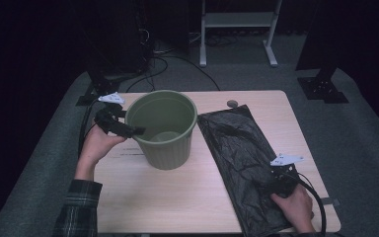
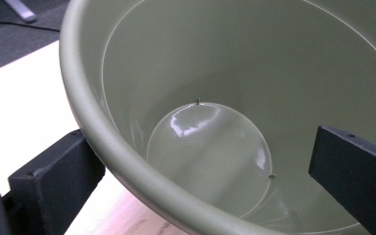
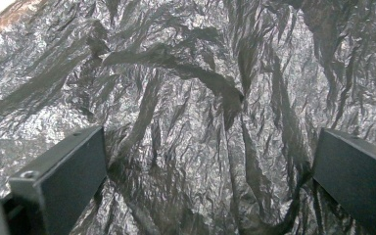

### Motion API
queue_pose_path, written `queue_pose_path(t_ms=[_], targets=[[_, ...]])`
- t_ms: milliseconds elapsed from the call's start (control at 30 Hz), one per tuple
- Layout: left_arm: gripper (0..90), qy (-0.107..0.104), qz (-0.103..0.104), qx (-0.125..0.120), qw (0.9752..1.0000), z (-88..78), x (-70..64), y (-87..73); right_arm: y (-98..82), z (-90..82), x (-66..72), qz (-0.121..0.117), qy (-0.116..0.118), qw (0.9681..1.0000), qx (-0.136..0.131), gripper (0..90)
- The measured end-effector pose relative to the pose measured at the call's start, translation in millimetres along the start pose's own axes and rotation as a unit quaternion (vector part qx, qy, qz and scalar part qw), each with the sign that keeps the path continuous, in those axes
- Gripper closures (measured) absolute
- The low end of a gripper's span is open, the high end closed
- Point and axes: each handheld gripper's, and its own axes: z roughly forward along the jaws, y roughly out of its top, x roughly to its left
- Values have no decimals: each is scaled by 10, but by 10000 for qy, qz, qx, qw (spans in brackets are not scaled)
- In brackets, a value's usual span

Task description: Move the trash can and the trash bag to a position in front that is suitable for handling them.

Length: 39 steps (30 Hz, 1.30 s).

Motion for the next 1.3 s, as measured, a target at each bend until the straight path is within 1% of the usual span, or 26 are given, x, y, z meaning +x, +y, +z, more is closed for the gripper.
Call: queue_pose_path(t_ms=[33,67,100,133,167,200,233,267,300,333,367,467,500,533,600,700,733,767,967,1033,1100,1167,1300], targets=[[0,0,0,0,10000,0,0,0,0,0,-1,-6,-1,10000,-4,0],[0,-70,15,2,10000,13,-62,-6,0,0,-1,-4,-2,10000,-4,0],[0,-70,15,2,10000,13,-62,-6,0,0,-1,-4,-2,10000,-4,0],[0,-108,70,27,9999,24,-134,-7,0,0,0,-1,-1,10000,-3,0],[0,-108,70,27,9999,24,-134,-7,0,0,0,-1,-1,10000,-3,0],[0,-148,114,43,9998,35,-185,-8,0,0,0,3,0,10000,0,0],[0,-148,114,43,9998,35,-185,-8,0,0,0,3,0,10000,0,0],[0,-193,146,86,9997,45,-244,-6,0,0,0,4,0,10000,0,0],[0,-218,159,96,9996,53,-275,-6,0,0,1,7,1,10000,1,0],[0,-218,159,96,9996,53,-275,-6,0,0,1,7,1,10000,1,0],[0,-262,215,104,9994,64,-332,-6,0,0,1,7,1,10000,1,0],[0,-375,281,86,9989,89,-417,-10,0,0,1,6,1,10000,2,0],[0,-375,281,86,9989,89,-417,-10,0,0,1,7,1,10000,1,0],[0,-442,365,116,9983,112,-487,-10,0,0,1,6,1,10000,1,0],[0,-472,443,154,9978,130,-541,-8,0,0,0,4,1,10000,2,0],[0,-594,505,133,9969,160,-635,-5,0,0,0,5,1,10000,1,0],[0,-594,505,133,9969,160,-635,-5,0,0,0,5,1,10000,1,0],[0,-639,545,143,9964,174,-684,0,0,0,1,6,2,10000,2,0],[0,-815,671,131,9943,228,-841,18,0,-1,1,7,-3,10000,2,0],[0,-832,692,144,9940,235,-864,22,-1,-1,2,8,-4,10000,1,0],[0,-862,749,149,9933,259,-927,36,-3,-3,4,21,-24,10000,3,0],[0,-890,783,142,9928,279,-956,46,-6,-6,7,39,-35,10000,5,0],[0,-928,786,132,9925,296,-966,57,-11,-12,12,83,-66,9999,2,0]])
